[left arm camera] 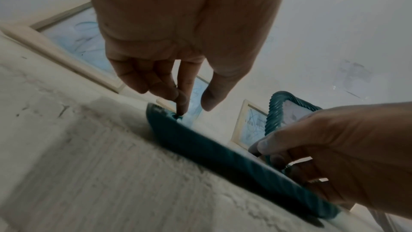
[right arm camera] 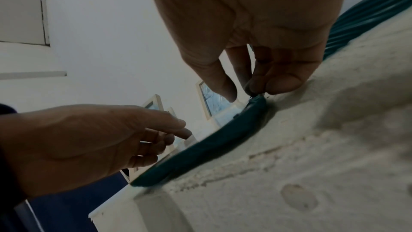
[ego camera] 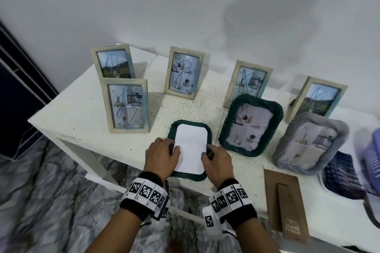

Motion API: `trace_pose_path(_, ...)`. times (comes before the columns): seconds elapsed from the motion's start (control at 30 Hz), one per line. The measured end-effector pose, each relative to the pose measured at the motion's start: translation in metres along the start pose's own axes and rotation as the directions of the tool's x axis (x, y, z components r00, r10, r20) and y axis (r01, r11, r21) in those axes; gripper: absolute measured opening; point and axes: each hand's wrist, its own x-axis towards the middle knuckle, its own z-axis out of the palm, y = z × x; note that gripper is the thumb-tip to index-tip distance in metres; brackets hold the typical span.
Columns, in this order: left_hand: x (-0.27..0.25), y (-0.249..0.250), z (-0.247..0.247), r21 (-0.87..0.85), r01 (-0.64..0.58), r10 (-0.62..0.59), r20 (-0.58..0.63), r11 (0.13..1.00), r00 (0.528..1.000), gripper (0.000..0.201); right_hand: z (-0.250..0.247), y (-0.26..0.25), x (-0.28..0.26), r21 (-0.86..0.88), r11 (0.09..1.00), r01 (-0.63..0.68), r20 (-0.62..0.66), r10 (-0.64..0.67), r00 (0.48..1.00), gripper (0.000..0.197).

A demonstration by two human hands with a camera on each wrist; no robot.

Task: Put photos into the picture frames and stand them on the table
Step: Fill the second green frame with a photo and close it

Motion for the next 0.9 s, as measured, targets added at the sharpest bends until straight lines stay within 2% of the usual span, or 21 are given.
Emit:
trace_pose_path(0.17,-0.001,-0.003,0.001,-0.012,0.000,0.000,0.039,1.000,0.999,0.035,0.000,0.000,-0.002,-0.078,0.997,-0.002,0.019,0.003,1.000,0.022)
trace_pose_path(0.57,0.000,-0.008,-0.001,-0.108,0.004,-0.003,0.011,0.994,1.000,0.030,-0.002,-0.001,-0.005,-0.059,0.997,0.057,0.018,-0.056,0.998,0.023)
trace_pose_path(0.7,-0.001,-0.015,-0.001,-0.153,-0.002,-0.010,-0.081,0.988,0.997,0.030,-0.008,0.005,-0.012,-0.008,0.994,0.106,-0.083,-0.106,0.991,0.032)
trace_pose_path(0.8,0.001,-0.021,0.001,-0.175,-0.001,-0.015,-0.088,0.985,0.996,0.033,-0.020,0.020,-0.022,-0.028,0.988,0.150,-0.166,-0.152,0.974,0.034)
trace_pose_path(0.9,0.003,-0.027,0.002,-0.166,-0.039,0.026,-0.074,0.985,0.997,0.033,-0.041,0.042,-0.036,-0.102,0.990,0.096,-0.254,-0.119,0.960,0.031)
